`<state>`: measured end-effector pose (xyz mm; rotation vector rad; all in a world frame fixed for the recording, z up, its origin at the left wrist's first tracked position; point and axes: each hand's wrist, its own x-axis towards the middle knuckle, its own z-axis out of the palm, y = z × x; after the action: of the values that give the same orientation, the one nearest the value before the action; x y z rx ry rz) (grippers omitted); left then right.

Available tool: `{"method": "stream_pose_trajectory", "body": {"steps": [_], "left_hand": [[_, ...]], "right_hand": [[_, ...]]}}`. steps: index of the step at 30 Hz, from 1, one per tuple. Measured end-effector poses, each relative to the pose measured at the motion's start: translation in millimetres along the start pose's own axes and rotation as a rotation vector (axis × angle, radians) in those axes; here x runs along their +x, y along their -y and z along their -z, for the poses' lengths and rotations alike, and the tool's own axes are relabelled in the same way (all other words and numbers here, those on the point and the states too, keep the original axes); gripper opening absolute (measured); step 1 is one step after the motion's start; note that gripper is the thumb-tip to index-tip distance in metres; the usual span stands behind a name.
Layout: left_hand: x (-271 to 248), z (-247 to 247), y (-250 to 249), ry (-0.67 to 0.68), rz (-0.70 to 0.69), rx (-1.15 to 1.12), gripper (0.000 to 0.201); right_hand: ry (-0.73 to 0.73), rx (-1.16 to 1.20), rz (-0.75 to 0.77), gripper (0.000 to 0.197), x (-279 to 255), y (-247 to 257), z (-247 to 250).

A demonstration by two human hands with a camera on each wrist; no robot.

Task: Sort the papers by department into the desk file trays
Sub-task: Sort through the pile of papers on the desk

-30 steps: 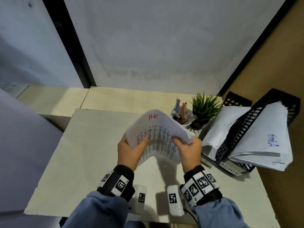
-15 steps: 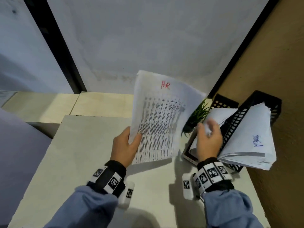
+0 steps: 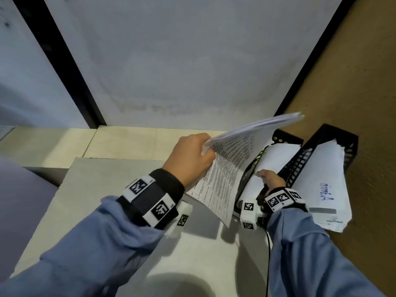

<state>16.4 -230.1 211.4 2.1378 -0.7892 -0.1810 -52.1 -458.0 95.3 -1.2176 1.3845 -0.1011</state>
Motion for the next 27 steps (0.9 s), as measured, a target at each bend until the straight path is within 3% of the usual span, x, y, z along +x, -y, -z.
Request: {"method": "stream_pose_trajectory", "body": {"steps": [2,7,9,13,23,27], "left_hand": [[12.1,-7.8,-10.0,0.018,0.008,0.020,0.014],[40.8,-29.2,-30.2,0.054,0.003,0.080,0.022],[51.0,-40.4,-35.2,0.074,0.001,0.120,0.018],[65.4,-65.9,-42.9,0.121,0.001,0.175,0.014],[88.0,-142.5,-50.4,0.232,0.028,0.160,0.021],[79.0,-169.4,-28.3,0.375,0.064,0.137,0.033]], "right_hand": [[-0.067,-0.039,0.044,0.011,3.7,1.9,4.7],[-0.071,-0.098,0.332,0.039,7.9,6.7,17.0],[-0.065,-0.129,0.407,0.038,5.9,10.4,23.8],[-0.072,-0.151,0.465,0.026,3.2,20.7,34.7],[-0.099,-0.329,0.601,0.026,-9.6,50.1,42.5],[-0.149,-0.429,0.610,0.010,-7.5,31.8,33.2]]}}
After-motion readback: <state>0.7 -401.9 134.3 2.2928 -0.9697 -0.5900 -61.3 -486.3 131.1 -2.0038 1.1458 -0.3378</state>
